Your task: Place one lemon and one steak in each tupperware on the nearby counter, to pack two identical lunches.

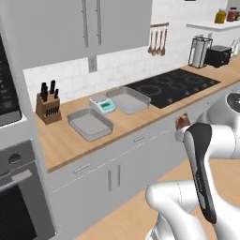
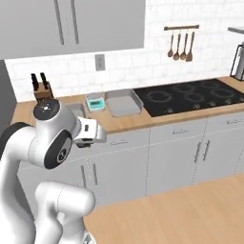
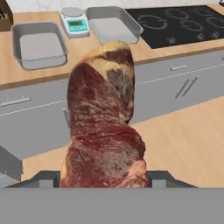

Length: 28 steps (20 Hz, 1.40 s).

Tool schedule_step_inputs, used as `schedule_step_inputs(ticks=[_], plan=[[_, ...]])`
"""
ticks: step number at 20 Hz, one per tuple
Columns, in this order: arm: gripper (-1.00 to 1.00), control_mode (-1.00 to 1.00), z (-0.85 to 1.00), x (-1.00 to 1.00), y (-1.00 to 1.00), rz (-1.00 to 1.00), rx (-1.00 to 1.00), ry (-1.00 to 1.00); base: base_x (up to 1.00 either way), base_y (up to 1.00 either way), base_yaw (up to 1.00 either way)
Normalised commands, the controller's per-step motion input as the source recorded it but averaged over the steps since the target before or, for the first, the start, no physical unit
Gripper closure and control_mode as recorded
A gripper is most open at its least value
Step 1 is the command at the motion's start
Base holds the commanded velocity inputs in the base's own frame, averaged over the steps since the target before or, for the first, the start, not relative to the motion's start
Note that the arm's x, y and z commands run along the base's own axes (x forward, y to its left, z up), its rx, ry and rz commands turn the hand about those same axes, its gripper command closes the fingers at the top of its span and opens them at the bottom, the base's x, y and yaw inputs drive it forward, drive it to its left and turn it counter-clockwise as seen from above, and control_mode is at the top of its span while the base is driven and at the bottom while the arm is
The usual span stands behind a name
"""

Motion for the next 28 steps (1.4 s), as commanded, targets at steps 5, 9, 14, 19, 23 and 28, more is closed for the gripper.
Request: schedule_step_inputs(ticks=[5,9,14,19,23,28], plan=[[1.00,1.00,0.00,0.00,0.00,0.00,0.00,0.00,1.00,-0.92,0.07],[1.00,1.00,0.00,0.00,0.00,0.00,0.00,0.00,1.00,-0.56,0.31],[1.00,1.00,0.00,0.00,0.00,0.00,0.00,0.00,0.95,-0.46,0.43],[1.00,-1.00,-0.07,0.20,0.16,0.03,0.00,0.02,0.80,0.22,0.22],[1.00,-1.00,-0.56,1.00,0.64,0.08,0.00,0.16,0.00,0.00,0.00],[1.00,-1.00,-0.84,1.00,0.21,0.03,0.00,0.23,0.00,0.00,0.00]])
